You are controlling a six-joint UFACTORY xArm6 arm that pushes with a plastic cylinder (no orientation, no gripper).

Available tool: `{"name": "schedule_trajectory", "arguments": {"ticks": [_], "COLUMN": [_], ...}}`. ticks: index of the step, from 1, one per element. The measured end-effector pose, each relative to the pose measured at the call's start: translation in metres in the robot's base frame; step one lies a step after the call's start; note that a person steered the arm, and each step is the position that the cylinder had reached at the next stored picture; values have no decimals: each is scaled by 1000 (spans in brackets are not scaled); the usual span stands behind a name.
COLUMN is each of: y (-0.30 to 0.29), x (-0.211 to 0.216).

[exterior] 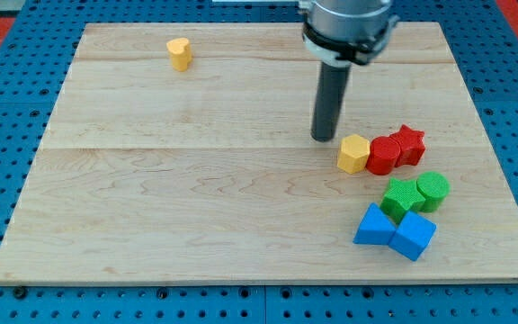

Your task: Push the yellow heart closer to the yellow hexagon

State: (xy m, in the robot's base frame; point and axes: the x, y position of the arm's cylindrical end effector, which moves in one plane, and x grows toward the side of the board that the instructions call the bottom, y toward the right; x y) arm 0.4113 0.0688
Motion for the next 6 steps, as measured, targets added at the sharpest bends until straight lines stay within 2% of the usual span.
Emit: {"name": "schedule_trajectory", "arguments": {"ticks": [1,2,3,4,5,6], "y": [-66,-198,-260,-276,-283,-245], "x": [-24,-21,-87,-142,-168,-183]}}
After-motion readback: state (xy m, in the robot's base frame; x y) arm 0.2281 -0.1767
